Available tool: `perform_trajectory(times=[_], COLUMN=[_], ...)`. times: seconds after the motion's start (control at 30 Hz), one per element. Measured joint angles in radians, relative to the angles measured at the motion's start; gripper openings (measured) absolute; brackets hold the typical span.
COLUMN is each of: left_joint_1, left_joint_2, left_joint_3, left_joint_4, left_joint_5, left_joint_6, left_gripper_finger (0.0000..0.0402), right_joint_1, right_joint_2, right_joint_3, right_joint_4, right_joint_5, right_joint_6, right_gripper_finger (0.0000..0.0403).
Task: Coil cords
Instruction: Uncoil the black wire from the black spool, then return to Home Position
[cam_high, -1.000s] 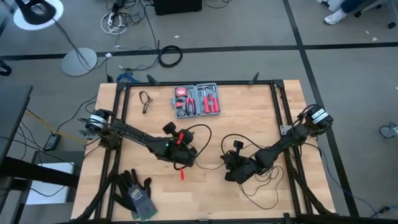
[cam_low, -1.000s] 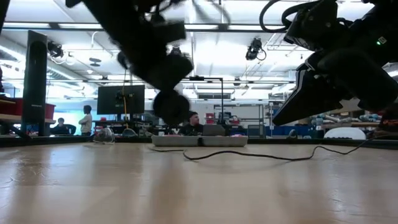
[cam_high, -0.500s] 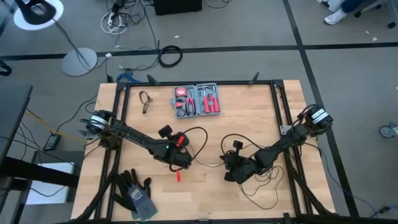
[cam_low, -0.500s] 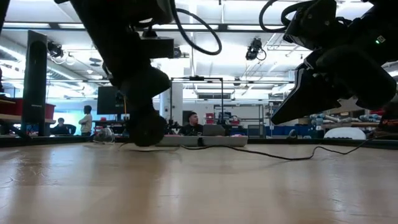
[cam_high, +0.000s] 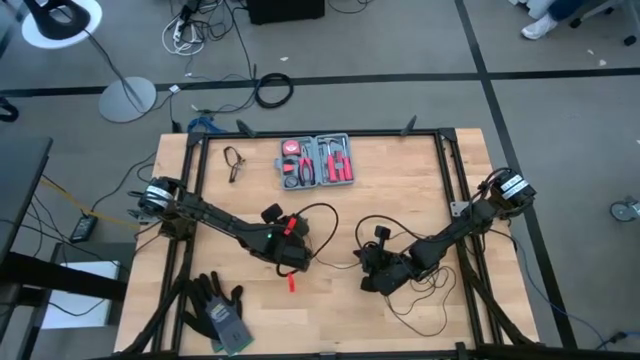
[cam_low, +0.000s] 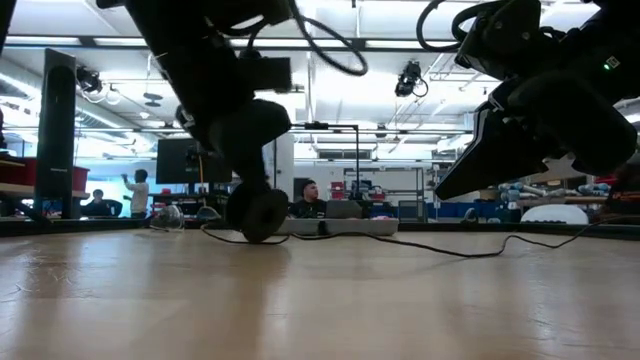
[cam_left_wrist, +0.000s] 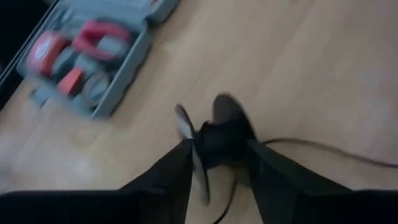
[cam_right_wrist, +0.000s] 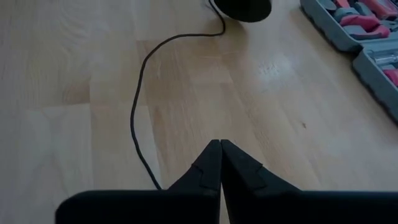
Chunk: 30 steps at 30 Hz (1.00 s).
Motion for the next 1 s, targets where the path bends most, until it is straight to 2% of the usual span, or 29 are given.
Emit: perform_trajectory(times=[0.2,0.3,0.47,0.67,0.77,1.0], left_joint_1=[-0.008,-0.003,0.009,0.012,0.003,-0.063], left_joint_2=[0.0,0.0,-0.016,-0.091,-0.147,-0.253], left_joint_3=[0.0,0.0,0.0,0.0,0.0,-0.012], left_joint_4=[0.272,0.328,0.262,0.007,-0.072,-0.08], left_joint_5=[0.042,0.07,0.066,-0.041,-0.063,-0.054], left_joint_6=[0.306,0.353,0.29,0.082,0.032,0.026], left_gripper_finger=[0.0158,0.0158,0.0158,0.0158,0.0158,0.0158], right_joint_1=[0.0,0.0,0.0,0.0,0.0,0.0], right_joint_2=[0.0,0.0,0.0,0.0,0.0,0.0], right_joint_3=[0.0,0.0,0.0,0.0,0.0,0.0], right_joint_4=[0.0,-0.001,-0.001,-0.008,-0.01,0.0], right_joint_5=[0.0,0.0,0.0,-0.001,-0.001,-0.001], right_joint_6=[-0.008,-0.008,-0.008,-0.008,-0.025,-0.035], right_gripper_finger=[0.0002,0.0002,0.0007,0.0002,0.0003,0.0014])
